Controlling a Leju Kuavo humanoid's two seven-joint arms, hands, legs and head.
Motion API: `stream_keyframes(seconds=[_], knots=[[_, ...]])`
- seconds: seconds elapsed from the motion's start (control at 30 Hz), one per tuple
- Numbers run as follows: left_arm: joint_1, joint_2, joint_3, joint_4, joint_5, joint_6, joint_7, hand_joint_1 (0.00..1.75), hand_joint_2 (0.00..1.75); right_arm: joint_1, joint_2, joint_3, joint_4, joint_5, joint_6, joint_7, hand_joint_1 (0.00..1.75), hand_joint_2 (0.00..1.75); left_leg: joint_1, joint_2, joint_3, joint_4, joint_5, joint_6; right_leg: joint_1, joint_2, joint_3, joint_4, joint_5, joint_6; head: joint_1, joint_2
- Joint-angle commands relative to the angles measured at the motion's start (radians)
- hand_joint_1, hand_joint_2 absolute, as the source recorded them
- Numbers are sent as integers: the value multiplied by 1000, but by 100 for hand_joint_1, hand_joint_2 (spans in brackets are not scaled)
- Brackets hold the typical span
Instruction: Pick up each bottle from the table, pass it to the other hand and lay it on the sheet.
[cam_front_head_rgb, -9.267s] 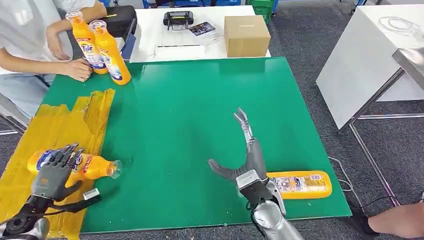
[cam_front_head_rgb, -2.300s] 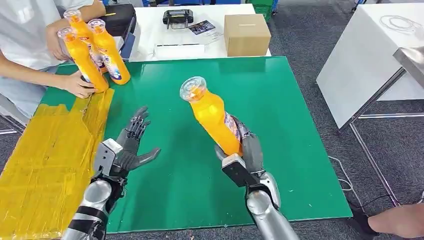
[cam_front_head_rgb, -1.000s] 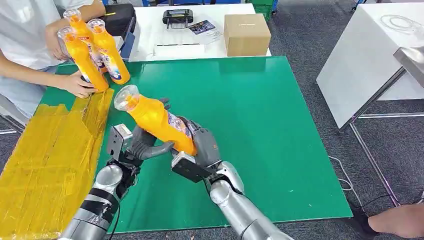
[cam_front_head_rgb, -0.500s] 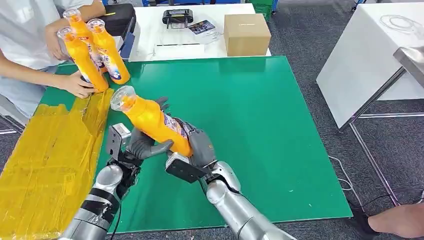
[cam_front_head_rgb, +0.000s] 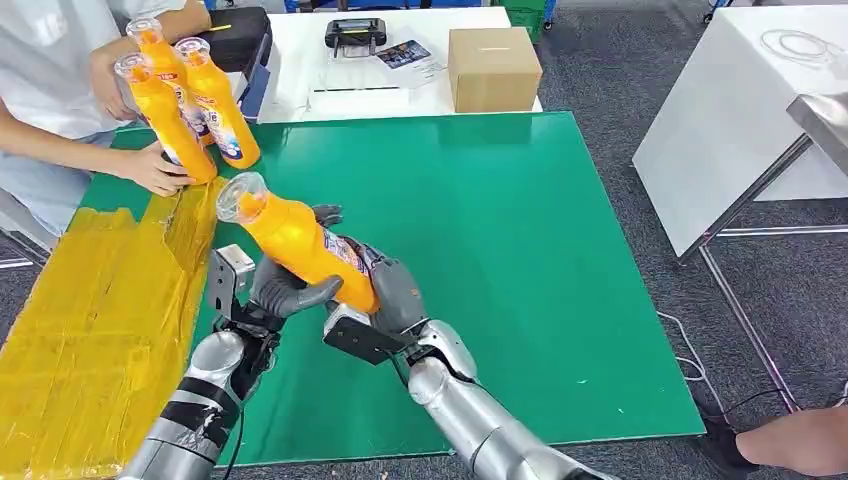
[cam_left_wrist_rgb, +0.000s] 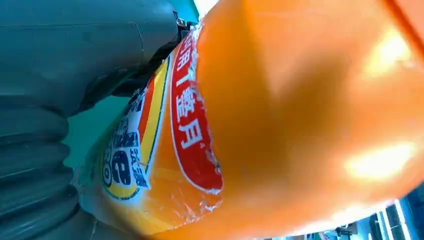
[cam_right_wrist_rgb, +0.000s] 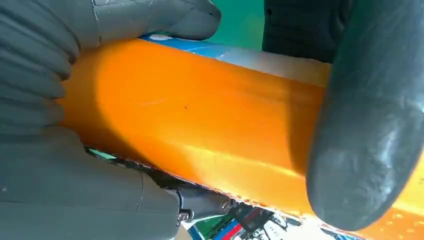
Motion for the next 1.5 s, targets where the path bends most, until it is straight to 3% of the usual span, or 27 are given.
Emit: stream_keyframes(seconds=[0.03,0.13,0.17,0.27,0.3,0.33,0.43,0.6,0.67,0.7,0.77,1.1,1.37,1.4,1.47,1.5], knots=[[-57,-13,-9,43,-1,9,0,175,175,-9,-21,51,26,6,-17,1,175,175,0,-2,3,0,-1,0,1,-3,4,-1,-2,-1,0,0],[-52,-13,-5,34,-7,20,-2,175,175,3,-26,45,-11,-2,-26,-8,175,175,1,-2,2,0,-1,0,1,-2,3,-1,-1,-1,0,0],[-48,-12,-3,26,-14,30,-6,175,175,11,-28,41,-32,-7,-31,-11,147,175,1,-2,3,0,-1,0,1,-3,5,-1,-2,-1,0,0],[-48,-12,-3,26,-14,30,-6,175,175,11,-28,41,-32,-7,-31,-11,147,175,1,-2,2,0,-1,0,1,-3,4,-1,-1,-1,0,0],[-42,-10,2,14,-27,48,-8,175,175,28,-31,36,-69,-13,-41,-16,9,175,0,-1,2,0,-1,0,1,-2,3,-1,-1,0,0,0],[-37,-9,8,5,-47,80,-16,175,175,40,-33,33,-96,-22,-44,-26,0,175,1,-2,4,0,-2,0,1,-3,5,-1,-2,-1,0,0],[-17,5,35,-44,-151,236,-40,175,175,96,-52,38,-245,-41,-44,-33,0,175,0,-1,2,0,-1,0,1,-2,3,-1,-1,-1,0,0],[26,54,116,-80,-492,653,-41,175,175,236,-124,50,-611,-117,-11,-9,0,175,1,2,8,1,-5,0,2,1,9,0,-4,-2,0,0],[41,68,139,-76,-544,708,-46,175,175,264,-148,53,-685,-139,8,8,0,175,0,0,2,-1,-1,0,1,-1,2,-1,-1,-1,0,0],[47,75,154,-63,-651,820,-40,175,175,277,-153,48,-713,-160,10,0,0,0,0,-1,4,-1,-2,0,1,-1,5,-1,-2,-1,0,0],[62,90,172,-39,-746,904,-19,175,175,307,-172,40,-772,-199,13,-18,0,0,0,0,1,-1,-1,0,0,0,2,-1,-1,0,0,0],[61,87,173,-34,-745,907,-25,175,175,308,-175,43,-773,-202,14,-17,0,0,1,0,6,0,-3,1,2,-1,7,-1,-3,-1,0,0],[61,87,173,-34,-745,907,-25,175,175,308,-175,43,-773,-202,14,-17,0,0,0,0,2,-1,-1,0,0,0,2,-1,-1,-1,0,0],[64,91,182,-24,-818,955,6,175,175,312,-174,39,-780,-226,14,-29,0,175,1,0,4,0,-2,0,1,-1,5,-1,-2,-1,0,0],[88,82,258,-41,-968,955,21,175,175,334,-190,33,-825,-265,17,-42,0,175,1,1,4,-1,-2,0,1,0,5,-2,-1,-1,0,0],[116,27,424,-88,-1193,955,-8,175,175,355,-213,27,-872,-296,23,-40,0,175,1,2,7,-1,-3,1,1,1,7,-2,-2,-1,0,0]])
